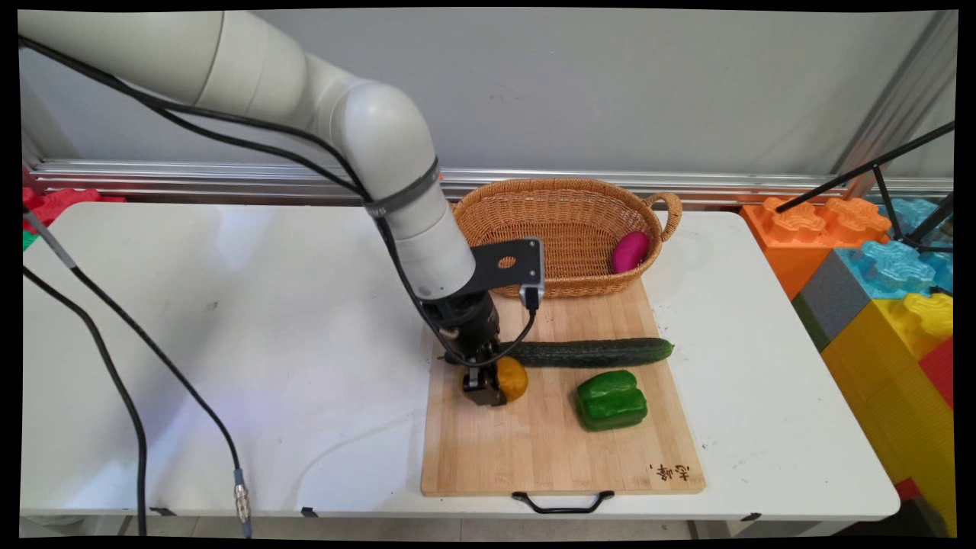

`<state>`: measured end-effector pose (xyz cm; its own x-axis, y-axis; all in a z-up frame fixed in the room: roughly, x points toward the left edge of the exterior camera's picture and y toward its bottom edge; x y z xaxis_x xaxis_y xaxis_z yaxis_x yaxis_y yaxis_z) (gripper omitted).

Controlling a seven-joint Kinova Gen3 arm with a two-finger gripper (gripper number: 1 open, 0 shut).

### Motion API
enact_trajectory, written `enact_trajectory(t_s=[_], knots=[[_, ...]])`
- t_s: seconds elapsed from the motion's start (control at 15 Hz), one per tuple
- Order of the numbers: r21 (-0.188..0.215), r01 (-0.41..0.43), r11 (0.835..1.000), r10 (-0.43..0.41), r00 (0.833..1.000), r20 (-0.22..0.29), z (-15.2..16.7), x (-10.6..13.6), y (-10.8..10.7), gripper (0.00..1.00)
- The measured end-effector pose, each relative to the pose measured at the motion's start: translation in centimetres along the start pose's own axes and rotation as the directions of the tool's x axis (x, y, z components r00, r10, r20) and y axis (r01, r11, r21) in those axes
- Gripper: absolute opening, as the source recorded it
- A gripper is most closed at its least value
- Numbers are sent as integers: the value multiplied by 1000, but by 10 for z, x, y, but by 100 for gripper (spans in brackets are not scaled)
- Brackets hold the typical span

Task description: Place the picked object on the cutting board

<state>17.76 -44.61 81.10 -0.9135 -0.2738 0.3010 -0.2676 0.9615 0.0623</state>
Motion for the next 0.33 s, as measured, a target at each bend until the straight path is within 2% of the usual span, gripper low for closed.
enact_trajectory(t_s=[0.07,0.13,0.33], knots=[[-7,-4,1000,4,1000,-6,3,-1,1,0],[-12,-8,1000,8,1000,-11,5,-3,1,100],[-30,-19,999,18,1000,-21,7,-7,6,100]])
